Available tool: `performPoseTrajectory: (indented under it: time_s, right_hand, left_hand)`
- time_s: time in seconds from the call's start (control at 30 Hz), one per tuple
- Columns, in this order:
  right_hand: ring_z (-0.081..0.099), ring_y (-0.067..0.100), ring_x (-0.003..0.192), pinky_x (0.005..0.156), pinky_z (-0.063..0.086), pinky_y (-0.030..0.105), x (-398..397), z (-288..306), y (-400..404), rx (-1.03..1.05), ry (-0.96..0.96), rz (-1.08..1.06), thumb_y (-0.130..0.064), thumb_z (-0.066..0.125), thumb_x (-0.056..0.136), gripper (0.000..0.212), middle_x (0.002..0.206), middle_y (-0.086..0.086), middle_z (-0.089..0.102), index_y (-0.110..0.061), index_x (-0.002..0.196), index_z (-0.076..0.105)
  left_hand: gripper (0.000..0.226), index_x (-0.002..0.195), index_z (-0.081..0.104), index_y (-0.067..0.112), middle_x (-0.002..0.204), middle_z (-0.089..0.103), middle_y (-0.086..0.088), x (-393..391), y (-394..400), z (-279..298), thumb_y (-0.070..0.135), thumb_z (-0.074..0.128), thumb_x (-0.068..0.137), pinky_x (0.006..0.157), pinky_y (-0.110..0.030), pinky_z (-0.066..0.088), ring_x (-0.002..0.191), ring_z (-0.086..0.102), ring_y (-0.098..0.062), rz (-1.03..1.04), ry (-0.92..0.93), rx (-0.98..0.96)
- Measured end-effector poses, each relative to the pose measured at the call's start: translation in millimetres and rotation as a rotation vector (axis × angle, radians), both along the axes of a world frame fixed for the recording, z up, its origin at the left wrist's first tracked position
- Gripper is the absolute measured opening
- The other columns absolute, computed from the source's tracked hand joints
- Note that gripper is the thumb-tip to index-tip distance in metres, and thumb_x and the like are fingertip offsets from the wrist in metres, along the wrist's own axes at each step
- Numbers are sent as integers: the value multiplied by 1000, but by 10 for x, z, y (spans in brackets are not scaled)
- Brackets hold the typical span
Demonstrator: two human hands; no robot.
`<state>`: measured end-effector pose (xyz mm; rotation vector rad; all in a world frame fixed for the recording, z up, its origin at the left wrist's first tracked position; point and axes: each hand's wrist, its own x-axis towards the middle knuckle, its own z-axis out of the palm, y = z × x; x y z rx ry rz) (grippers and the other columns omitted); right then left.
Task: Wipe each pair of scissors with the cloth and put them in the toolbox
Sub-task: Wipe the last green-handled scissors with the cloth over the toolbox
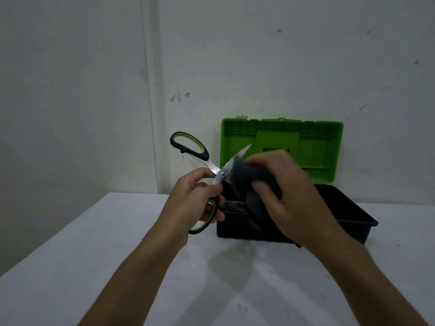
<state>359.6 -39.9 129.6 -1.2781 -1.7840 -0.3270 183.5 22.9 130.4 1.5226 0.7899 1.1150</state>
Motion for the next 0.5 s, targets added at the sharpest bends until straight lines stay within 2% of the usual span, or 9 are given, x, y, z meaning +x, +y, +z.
performPoseTrajectory:
  time_s: [0.13,0.27,0.37,0.5]
  right_hand:
    - [55,18,104,89,49,30,-30,-189,119,-54,-146,-6,-7,62,92,33,119,-3,58,-20,122,67]
    - [54,21,97,82,48,33,60,-175,124,-80,-207,-57,-1,61,89,35,116,-6,64,-23,114,73]
    - [53,19,100,85,46,31,195,-114,64,-168,-201,-102,-2,59,92,35,113,-11,63,-27,113,73]
    - [58,21,99,82,50,35,168,-70,31,21,-105,-40,-3,63,91,34,112,-7,63,-24,116,72]
  left_hand:
    - [13,98,65,14,63,62,-10,-66,2,44,6,55,95,42,-24,47,44,58,-22,-13,35,24]
    - [14,90,63,18,62,63,-8,-148,61,57,6,57,94,43,-25,47,43,58,-20,36,23,-1]
    - [15,93,63,22,63,64,-7,-190,104,63,8,57,94,45,-26,48,44,59,-19,95,13,28]
    - [13,101,64,18,66,65,-7,-124,81,33,9,56,95,47,-26,51,47,61,-21,101,102,108]
